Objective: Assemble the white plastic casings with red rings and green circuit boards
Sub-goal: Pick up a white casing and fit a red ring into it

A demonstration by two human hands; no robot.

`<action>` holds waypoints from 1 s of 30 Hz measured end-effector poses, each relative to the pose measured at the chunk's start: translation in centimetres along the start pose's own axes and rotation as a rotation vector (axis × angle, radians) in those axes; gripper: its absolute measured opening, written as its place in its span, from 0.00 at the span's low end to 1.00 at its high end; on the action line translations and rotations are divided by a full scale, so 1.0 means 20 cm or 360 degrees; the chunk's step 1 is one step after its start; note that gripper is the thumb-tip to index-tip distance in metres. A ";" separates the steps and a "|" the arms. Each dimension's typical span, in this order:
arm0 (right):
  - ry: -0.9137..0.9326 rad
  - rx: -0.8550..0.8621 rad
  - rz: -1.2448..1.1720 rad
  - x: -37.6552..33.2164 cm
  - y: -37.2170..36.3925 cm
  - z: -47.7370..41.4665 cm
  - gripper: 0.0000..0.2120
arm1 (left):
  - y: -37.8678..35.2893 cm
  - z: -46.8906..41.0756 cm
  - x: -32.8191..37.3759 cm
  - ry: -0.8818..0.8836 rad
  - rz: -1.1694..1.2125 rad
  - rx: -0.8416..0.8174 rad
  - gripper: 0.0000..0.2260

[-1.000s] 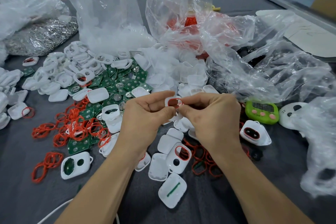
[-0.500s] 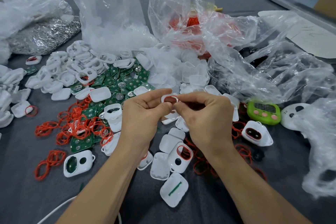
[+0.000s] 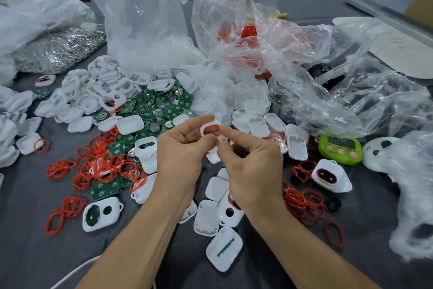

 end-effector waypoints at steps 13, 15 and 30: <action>-0.0572 -0.0370 -0.0693 0.06 0.01 -0.11 0.07 | -0.06 -0.01 0.05 -0.0019 0.0423 -0.0278 0.14; -0.0551 -0.0354 -0.0612 0.07 0.03 -0.12 0.05 | -0.06 0.01 0.06 -0.0078 0.0304 -0.0288 0.16; -0.0807 -0.0582 -0.0890 0.08 0.02 -0.12 0.03 | -0.06 0.02 0.07 -0.0103 0.0087 -0.0304 0.13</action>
Point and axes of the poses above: each hand's wrist, its own z-axis away from the middle knuckle, its own y-axis out of the back of the hand, x = y × z, the point moved 7 cm from there along -z, towards the middle knuckle, and after that the axes turned 5 degrees about y, right-handed, at the moved point
